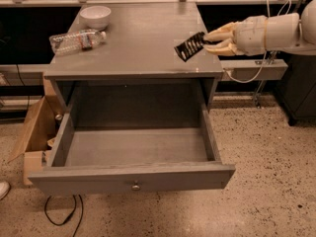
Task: Pick rxbar chocolate from top drawer and place on counter
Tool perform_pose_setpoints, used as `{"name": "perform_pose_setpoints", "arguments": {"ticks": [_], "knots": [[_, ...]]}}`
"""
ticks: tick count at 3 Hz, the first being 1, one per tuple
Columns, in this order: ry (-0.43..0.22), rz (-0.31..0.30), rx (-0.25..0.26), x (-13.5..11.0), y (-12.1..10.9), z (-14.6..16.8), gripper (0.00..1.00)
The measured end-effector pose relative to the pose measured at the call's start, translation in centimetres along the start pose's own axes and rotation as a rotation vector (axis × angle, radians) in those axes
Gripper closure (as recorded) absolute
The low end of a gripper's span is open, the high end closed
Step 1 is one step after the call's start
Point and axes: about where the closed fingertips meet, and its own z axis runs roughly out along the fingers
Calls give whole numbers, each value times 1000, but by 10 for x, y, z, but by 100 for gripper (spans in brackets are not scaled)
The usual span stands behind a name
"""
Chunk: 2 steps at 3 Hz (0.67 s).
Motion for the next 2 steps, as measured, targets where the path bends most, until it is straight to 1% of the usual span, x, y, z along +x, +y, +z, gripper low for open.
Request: {"name": "perform_pose_setpoints", "arguments": {"ticks": [1, 2], "knots": [[2, 122, 43, 29, -23, 32, 100], [65, 315, 72, 75, -34, 75, 96]]}}
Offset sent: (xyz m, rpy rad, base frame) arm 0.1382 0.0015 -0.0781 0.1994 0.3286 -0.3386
